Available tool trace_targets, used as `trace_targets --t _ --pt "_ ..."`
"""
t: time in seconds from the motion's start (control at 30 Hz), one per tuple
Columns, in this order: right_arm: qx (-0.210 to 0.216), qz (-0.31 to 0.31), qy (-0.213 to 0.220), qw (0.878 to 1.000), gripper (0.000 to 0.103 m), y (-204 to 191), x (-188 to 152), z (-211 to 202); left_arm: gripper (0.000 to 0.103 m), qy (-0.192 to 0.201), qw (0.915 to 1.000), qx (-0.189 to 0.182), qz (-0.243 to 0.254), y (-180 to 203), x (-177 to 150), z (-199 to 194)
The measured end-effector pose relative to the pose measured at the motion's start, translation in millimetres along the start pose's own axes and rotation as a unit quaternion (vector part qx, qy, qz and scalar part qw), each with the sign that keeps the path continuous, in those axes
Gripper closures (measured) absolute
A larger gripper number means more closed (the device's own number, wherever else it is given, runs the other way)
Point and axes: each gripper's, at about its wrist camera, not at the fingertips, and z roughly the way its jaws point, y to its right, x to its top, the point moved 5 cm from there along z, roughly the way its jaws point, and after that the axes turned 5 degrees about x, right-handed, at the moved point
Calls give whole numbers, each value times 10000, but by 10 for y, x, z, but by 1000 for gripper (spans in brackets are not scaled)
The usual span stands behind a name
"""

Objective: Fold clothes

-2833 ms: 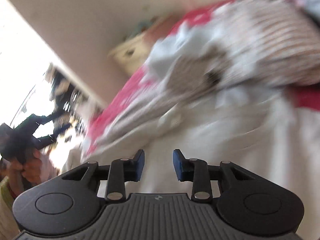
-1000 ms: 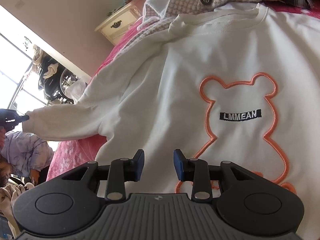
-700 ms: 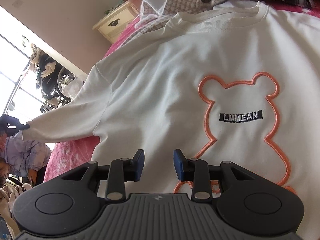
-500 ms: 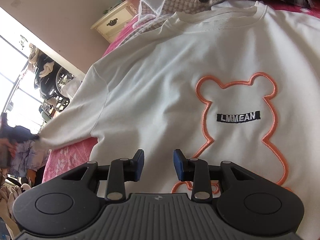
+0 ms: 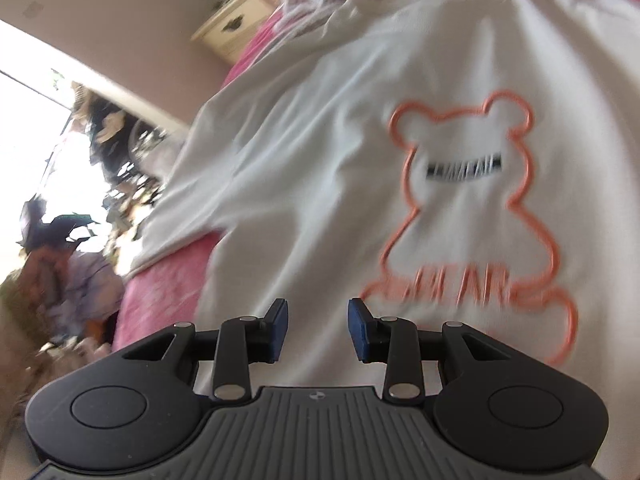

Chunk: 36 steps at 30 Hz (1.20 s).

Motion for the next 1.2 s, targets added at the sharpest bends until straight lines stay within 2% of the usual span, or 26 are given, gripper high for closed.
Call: trace_targets --t 0.07,0.1,0.13,0.2,0.3,0.37,0.4,0.47,0.53,0.57,0.63,0.73,0.8,0.83,0.97,1.1,1.2 --pt "172 19 -233 9996 65 -65 -125 -198 60 -13 9965 -703 457 403 -62 -242" --pt "315 45 -345 9989 64 -106 -198 -315 60 -97 9911 -1138 681 619 -134 -366" --pt "433 52 -404 9982 63 -148 -263 -403 60 -195 9841 -1523 897 820 -221 -483" --pt "560 -27 -432 9975 62 -244 -386 -531 60 -378 9646 -2193 1414 1224 -431 -700" --pt "279 -630 -256 9973 62 -434 -467 -417 60 -521 9350 -2692 2249 1674 -764 -914" --pt "250 -908 -254 9952 62 -549 -492 -195 60 -702 9224 -2818 2546 1837 -951 -971" --pt "257 -1032 -264 9940 62 -603 -505 -82 60 -943 9166 -2954 2526 1886 -1051 -980" --pt "316 -1070 -316 9932 62 -657 -539 94 60 -1496 8997 -3331 2393 1949 -1255 -987" --pt "413 -1002 -329 9936 62 -679 -578 198 60 -1802 8889 -3512 2323 1992 -1457 -960" --pt "413 -982 -312 9938 62 -679 -598 204 60 -1877 8859 -3564 2303 2024 -1546 -951" --pt "347 -983 -259 9942 62 -653 -642 171 60 -1999 8855 -3578 2190 2081 -1691 -912" --pt "190 -946 -189 9952 62 -568 -664 81 62 -2064 8925 -3547 1872 2064 -1788 -804" --pt "93 -840 -189 9962 62 -483 -673 66 81 -1960 8998 -3503 1709 2007 -1804 -814" --pt "49 -785 -194 9967 62 -442 -673 74 97 -1970 9003 -3511 1657 1975 -1817 -841" --pt "-89 -643 -185 9977 62 -329 -632 112 99 -1979 8995 -3591 1508 1848 -1875 -1001" --pt "-116 -695 -119 9974 62 -314 -573 98 98 -2367 8935 -3539 1428 1847 -1983 -902" --pt "-164 -659 -100 9976 62 -277 -573 74 97 -2514 8859 -3640 1396 1858 -1960 -892"
